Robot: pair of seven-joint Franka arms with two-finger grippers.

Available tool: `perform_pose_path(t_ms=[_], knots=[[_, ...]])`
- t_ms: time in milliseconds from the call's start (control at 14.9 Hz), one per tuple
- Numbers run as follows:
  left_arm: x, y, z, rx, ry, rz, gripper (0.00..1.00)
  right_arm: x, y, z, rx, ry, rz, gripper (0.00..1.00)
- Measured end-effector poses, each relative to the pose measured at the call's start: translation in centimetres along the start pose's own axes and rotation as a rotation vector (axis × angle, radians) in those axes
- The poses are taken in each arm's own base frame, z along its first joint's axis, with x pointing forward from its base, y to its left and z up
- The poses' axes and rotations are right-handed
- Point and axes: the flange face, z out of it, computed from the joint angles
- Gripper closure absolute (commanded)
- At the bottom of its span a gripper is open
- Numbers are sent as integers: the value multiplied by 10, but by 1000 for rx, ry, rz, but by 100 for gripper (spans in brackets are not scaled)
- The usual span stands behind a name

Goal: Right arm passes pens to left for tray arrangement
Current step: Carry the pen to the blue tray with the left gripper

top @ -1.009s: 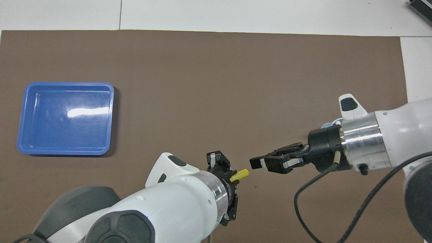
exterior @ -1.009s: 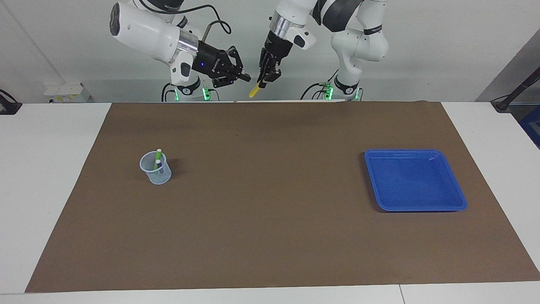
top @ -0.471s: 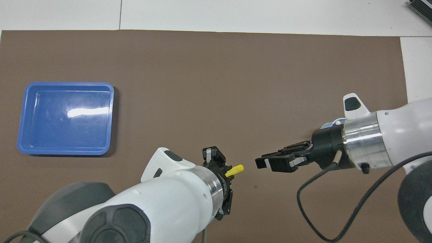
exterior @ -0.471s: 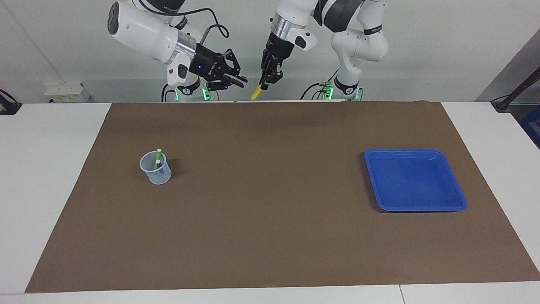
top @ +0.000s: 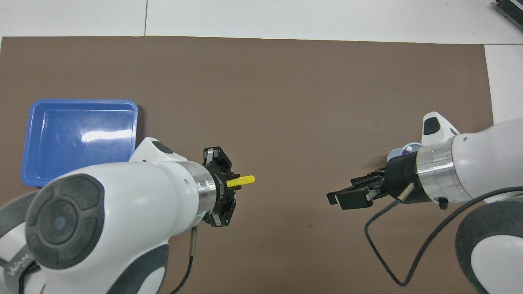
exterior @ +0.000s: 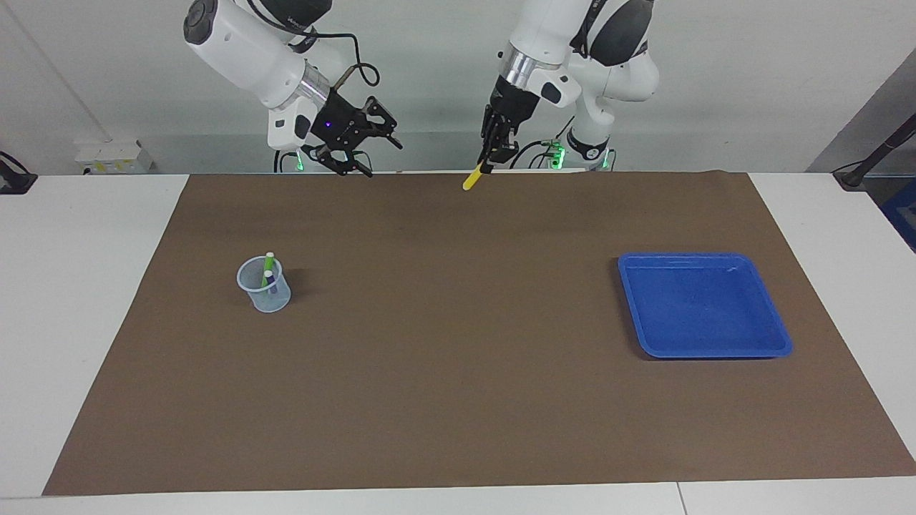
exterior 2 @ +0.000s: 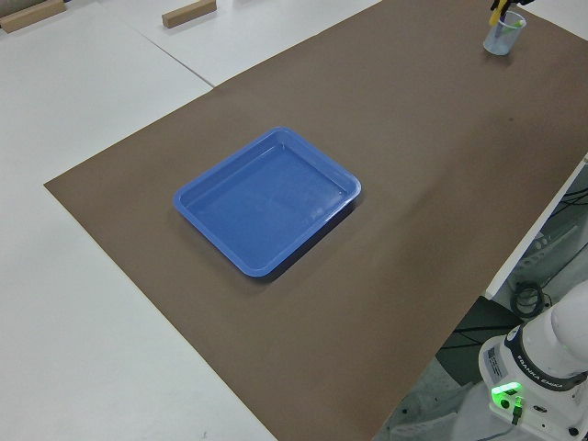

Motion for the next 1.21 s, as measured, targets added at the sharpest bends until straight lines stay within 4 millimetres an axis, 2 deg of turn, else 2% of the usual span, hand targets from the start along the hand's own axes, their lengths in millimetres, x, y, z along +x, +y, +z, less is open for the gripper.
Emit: perform_pose_path(t_ms=[202, 404, 471, 538, 673, 942, 1077, 1211], knots=[[43, 25, -1, 26, 37, 82, 100, -2, 10, -2, -81, -15, -7, 21], [98, 51, -8, 73, 69, 191, 100, -3, 23, -7, -175, -26, -14, 19], [118, 59, -12, 83, 75, 220, 100, -4, 27, -8, -214, -32, -19, 6], [140, 67, -16, 93, 78, 249, 100, -4, 30, -9, -252, -36, -24, 0], [186, 81, -27, 114, 82, 330, 100, -5, 40, -14, -308, -41, -24, 0], [296, 99, -54, 129, 69, 551, 100, -8, 70, -22, -356, -55, 0, 0], [334, 101, -55, 142, 67, 664, 100, -8, 83, -21, -405, -80, -11, 0], [357, 106, -43, 207, 111, 784, 100, -6, 92, -17, -458, -105, -21, 0]])
